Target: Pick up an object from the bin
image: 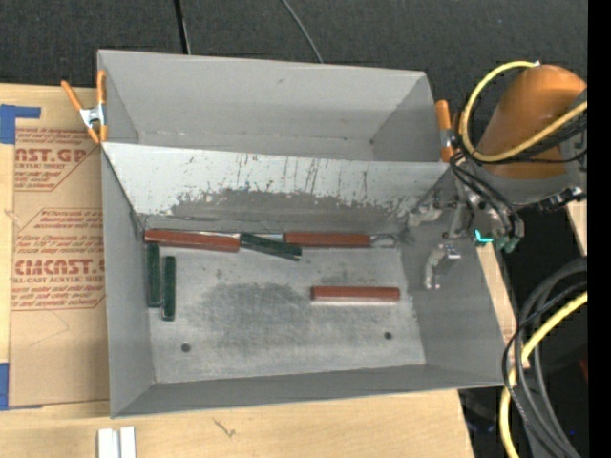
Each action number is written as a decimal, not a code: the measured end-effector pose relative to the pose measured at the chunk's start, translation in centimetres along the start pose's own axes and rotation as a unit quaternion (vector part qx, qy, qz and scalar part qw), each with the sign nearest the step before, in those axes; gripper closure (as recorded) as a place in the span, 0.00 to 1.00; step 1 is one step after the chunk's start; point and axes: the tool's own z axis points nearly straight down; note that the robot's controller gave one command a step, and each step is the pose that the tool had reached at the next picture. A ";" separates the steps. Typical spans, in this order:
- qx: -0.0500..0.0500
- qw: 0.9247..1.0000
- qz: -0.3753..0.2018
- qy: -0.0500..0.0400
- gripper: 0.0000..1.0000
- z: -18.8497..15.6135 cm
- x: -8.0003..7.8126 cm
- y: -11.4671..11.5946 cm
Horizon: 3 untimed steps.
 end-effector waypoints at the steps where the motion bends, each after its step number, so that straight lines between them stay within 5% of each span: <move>1: 0.001 1.000 -0.001 -0.004 0.00 -0.5 -0.2 0.1; 2: 0.001 1.000 -0.008 -0.005 0.00 7.2 1.8 5.6; 3: 0.000 1.000 0.004 -0.002 0.00 7.9 2.5 7.0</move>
Offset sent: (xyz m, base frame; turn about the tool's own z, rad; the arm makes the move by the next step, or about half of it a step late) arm -0.0247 0.0722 -0.0949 -0.0230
